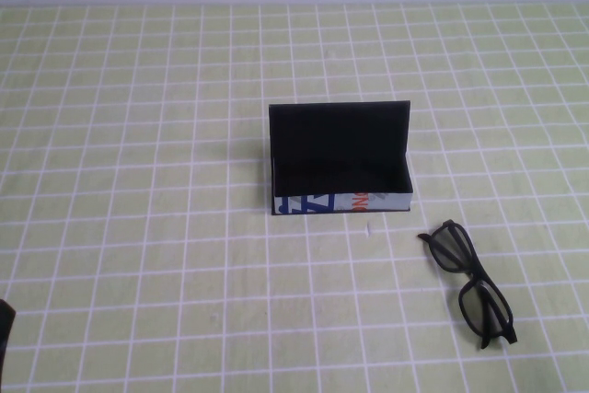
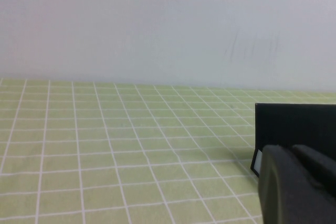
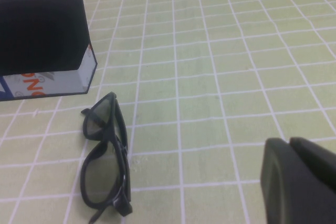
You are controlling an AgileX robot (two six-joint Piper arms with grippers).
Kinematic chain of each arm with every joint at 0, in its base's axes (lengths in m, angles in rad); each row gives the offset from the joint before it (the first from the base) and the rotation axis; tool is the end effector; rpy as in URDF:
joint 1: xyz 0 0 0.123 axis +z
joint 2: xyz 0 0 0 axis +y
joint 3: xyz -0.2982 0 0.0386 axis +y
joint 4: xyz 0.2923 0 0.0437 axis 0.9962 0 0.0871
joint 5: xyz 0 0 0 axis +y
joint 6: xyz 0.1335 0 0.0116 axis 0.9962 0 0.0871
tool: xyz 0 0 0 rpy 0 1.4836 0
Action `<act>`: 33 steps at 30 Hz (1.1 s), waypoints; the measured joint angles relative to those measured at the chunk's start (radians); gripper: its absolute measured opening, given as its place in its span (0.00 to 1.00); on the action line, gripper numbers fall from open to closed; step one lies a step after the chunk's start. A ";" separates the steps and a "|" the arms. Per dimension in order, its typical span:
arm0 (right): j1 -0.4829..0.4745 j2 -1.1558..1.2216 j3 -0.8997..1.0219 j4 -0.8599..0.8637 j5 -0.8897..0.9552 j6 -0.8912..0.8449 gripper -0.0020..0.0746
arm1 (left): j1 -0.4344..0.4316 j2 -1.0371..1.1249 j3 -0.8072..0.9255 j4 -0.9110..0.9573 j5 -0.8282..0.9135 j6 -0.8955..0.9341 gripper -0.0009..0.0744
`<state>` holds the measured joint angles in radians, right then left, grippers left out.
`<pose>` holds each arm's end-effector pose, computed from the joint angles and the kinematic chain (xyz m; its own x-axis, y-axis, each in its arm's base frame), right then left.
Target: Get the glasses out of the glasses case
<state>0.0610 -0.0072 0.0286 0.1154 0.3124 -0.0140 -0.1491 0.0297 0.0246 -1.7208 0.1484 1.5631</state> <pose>0.1241 0.0123 0.1644 -0.2498 0.0806 -0.9649 -0.0716 0.9923 0.1014 0.1253 -0.0387 0.2055 0.0077 -0.1599 -0.9871 0.2963 0.9432 -0.1505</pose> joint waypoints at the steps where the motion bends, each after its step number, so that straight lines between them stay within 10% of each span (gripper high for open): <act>1: 0.000 0.000 0.000 0.000 0.000 0.000 0.01 | 0.000 0.000 0.000 0.000 0.000 0.000 0.01; 16: 0.000 0.000 0.000 0.000 0.000 0.000 0.01 | 0.000 0.000 0.000 0.016 -0.157 0.138 0.01; 25: 0.000 0.000 0.000 0.000 0.000 0.000 0.01 | 0.000 -0.002 0.000 1.374 -0.183 -1.202 0.01; 33: 0.000 0.000 0.000 0.000 0.000 0.000 0.01 | 0.002 -0.037 0.000 1.613 0.183 -1.427 0.01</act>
<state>0.0610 -0.0072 0.0286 0.1154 0.3128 -0.0140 -0.1476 -0.0077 0.0246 -0.1075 0.3316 0.1361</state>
